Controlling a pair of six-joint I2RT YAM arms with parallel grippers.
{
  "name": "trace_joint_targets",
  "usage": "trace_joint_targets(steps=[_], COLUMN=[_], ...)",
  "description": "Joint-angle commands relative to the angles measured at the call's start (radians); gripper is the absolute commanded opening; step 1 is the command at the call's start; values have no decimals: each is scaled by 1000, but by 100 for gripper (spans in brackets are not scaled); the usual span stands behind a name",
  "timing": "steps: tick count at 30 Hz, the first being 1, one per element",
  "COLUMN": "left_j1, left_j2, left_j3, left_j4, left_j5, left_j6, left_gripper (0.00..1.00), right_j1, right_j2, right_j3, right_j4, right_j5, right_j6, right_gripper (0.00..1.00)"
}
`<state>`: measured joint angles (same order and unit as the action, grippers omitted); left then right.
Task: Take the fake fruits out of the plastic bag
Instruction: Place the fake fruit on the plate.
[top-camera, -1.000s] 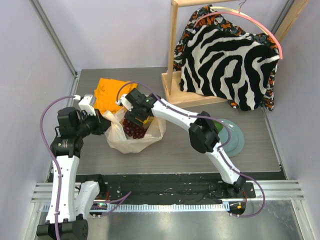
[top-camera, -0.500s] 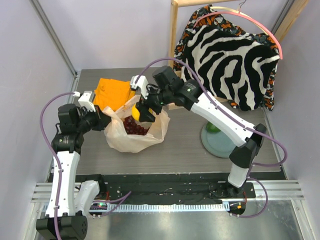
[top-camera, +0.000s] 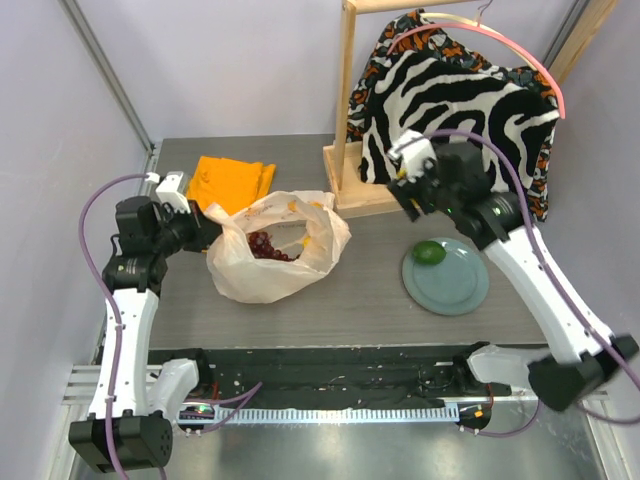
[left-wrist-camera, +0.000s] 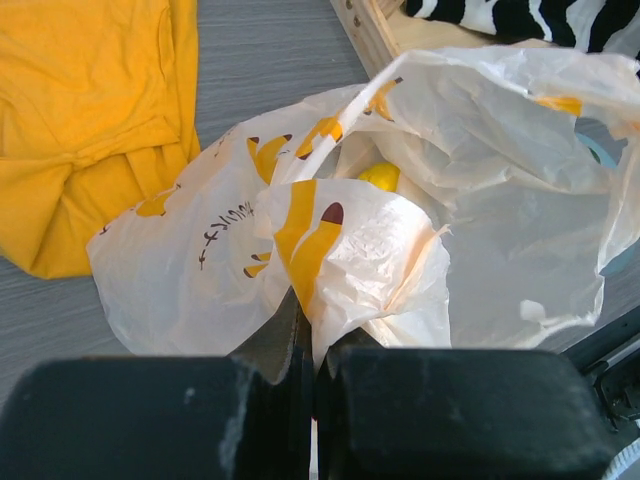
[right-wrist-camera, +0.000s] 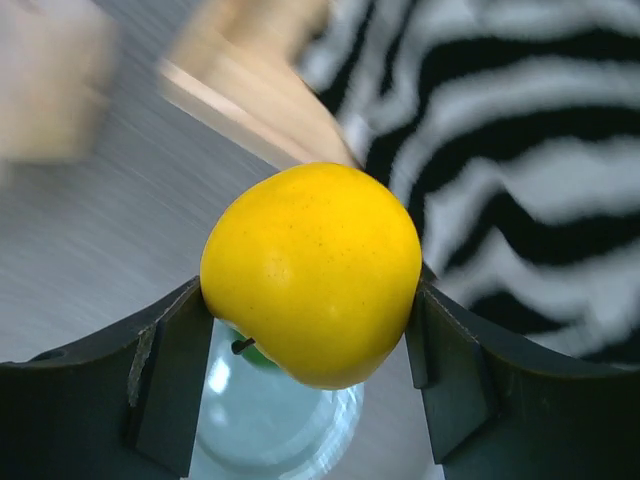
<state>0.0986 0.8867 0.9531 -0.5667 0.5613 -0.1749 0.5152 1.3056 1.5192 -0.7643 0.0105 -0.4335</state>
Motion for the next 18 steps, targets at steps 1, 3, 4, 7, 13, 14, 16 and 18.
trace_joint_targets(steps=[1,3,4,7,13,14,16,18], left_j1=[-5,-7,-7,-11,-14,-14,-13,-14], left_j2=[18,21,27,31,26,23,20,17], left_j3=[50,52,53,59,53,49,46,38], left_j4=[67,80,82,83,82,82,80,80], left_j5=[14,15,15,17,12,11,5,5], left_j6=[2,-11,-12,-9,-6,-6,-6,-6], left_gripper=[1,1,1,1,0,1,0,1], right_j1=[-93,-136,-147,-156,-267,-277,-311,-331], right_j2=[-226,-293,-321,-365,-270,-249,-165,-91], right_j3=[-288,-417,-456,-589,-646,-643,-637,-636], right_j4=[98,97,94,85,62,50,25,22], right_j5=[292,289,289,367,362,356,345,330], right_j6=[-134,-201,-223,-309,-386,-384,-376,-369], right_gripper=[33,35,36,39,37,37,37,37])
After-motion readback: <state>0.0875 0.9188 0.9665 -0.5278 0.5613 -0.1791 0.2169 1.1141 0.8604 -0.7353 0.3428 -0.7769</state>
